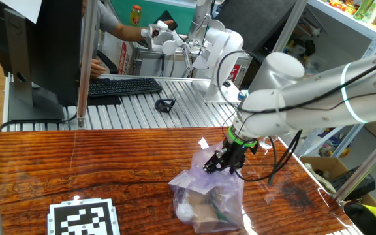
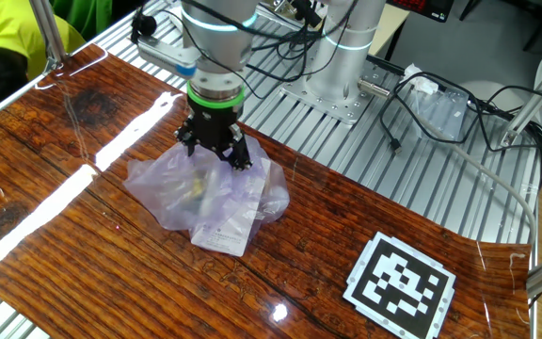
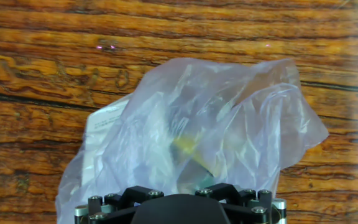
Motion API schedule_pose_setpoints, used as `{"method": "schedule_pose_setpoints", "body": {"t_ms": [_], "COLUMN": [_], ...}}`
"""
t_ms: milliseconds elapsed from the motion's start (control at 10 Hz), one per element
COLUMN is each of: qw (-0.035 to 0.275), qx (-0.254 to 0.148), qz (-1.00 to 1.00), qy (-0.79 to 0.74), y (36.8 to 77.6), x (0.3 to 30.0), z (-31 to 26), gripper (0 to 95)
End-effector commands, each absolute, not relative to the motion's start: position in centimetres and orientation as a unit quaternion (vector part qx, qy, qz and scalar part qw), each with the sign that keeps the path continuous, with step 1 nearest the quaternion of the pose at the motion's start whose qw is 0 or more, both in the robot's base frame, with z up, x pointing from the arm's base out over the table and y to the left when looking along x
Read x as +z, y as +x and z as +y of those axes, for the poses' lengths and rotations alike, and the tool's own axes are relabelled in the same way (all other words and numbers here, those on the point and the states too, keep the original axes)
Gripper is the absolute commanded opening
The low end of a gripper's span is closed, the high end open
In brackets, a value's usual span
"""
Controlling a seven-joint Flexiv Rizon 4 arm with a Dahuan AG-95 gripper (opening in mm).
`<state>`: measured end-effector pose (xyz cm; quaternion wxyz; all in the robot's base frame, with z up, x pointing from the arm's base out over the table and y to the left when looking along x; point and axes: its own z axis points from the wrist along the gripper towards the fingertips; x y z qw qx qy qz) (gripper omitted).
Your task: Pick up a bag of things
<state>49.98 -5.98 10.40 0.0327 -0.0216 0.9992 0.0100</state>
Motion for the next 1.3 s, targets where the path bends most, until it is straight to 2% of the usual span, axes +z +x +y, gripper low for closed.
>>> {"method": "schedule_pose_setpoints", "body": {"t_ms": [100, 300, 400, 500, 600, 700, 900, 1300], "qw": [0.036, 0.036, 0.037, 0.038, 0.039, 0.039, 0.045, 0.051], "qx": [0.012, 0.030, 0.044, 0.048, 0.048, 0.047, 0.045, 0.042], "qz": [0.999, 0.999, 0.998, 0.998, 0.998, 0.998, 0.997, 0.997], "qy": [-0.021, -0.016, -0.013, -0.014, -0.020, -0.023, -0.034, -0.046], "y": [50.13, 49.95, 49.83, 49.69, 49.66, 49.66, 49.66, 49.65], "x": [9.82, 9.57, 9.50, 9.43, 9.39, 9.38, 9.38, 9.38], "z": [-5.87, -5.79, -5.75, -5.68, -5.67, -5.66, -5.66, -5.65], "gripper": [95.0, 95.0, 76.0, 76.0, 38.0, 38.0, 0.0, 0.0]}}
